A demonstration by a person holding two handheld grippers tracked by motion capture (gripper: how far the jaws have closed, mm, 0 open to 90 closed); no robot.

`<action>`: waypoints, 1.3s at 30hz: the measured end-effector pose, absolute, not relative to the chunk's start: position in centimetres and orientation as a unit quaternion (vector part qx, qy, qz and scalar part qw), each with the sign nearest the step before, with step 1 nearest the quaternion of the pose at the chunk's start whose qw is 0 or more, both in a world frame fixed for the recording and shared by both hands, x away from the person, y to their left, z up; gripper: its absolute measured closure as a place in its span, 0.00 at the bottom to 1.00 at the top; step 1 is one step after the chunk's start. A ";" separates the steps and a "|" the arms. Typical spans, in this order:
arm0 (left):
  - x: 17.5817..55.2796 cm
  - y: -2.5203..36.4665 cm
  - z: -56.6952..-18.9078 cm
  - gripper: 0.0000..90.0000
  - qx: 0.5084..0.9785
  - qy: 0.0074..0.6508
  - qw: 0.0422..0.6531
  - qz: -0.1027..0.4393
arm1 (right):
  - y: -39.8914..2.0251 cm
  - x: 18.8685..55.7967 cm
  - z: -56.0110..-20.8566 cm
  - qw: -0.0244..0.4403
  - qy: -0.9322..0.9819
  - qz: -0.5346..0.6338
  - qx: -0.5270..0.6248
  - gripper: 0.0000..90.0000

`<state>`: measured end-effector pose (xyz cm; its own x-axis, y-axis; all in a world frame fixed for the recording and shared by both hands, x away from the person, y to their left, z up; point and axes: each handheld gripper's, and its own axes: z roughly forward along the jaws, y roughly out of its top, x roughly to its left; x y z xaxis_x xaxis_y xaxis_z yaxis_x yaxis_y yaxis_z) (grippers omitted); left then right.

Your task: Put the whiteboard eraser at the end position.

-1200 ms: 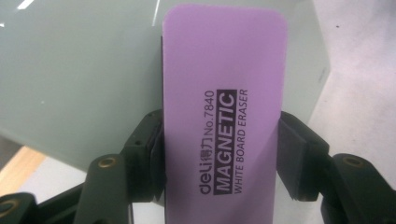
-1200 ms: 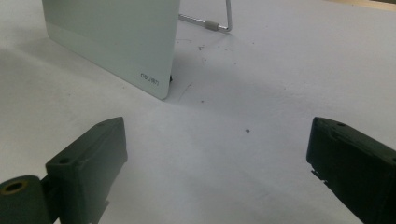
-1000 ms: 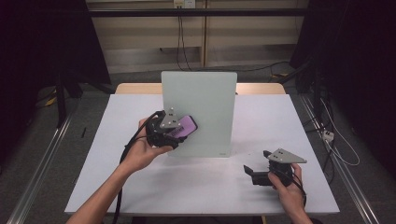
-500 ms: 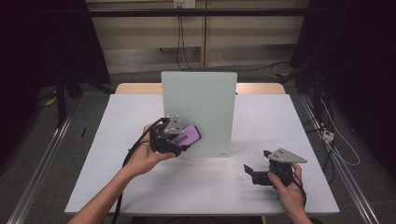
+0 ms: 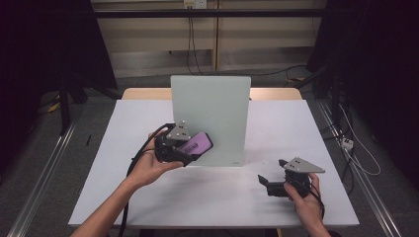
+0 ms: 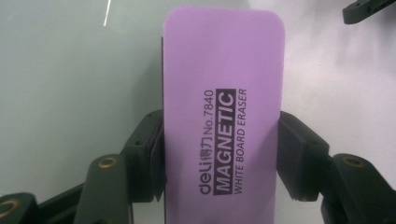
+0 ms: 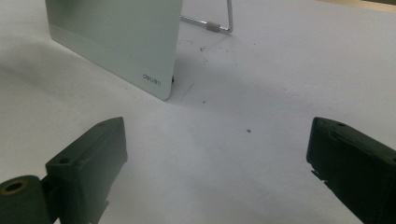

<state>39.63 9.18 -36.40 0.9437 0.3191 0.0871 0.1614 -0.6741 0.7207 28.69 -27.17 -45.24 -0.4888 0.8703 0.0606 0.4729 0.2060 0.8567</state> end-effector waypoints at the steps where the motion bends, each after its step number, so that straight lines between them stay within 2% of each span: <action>1: 39.6 9.2 -36.4 0.45 0.910 0.131 0.381 0.100 | -27.2 28.7 -45.2 0.228 0.742 0.440 0.451 0.06; 10: 39.4 9.2 -36.4 0.45 0.913 0.125 0.384 0.047 | -27.0 29.2 -45.4 0.226 0.742 0.435 0.456 0.06; 39: 37.3 5.6 -39.7 0.45 0.948 0.102 0.302 -0.009 | -27.3 28.9 -45.4 0.221 0.742 0.442 0.453 0.06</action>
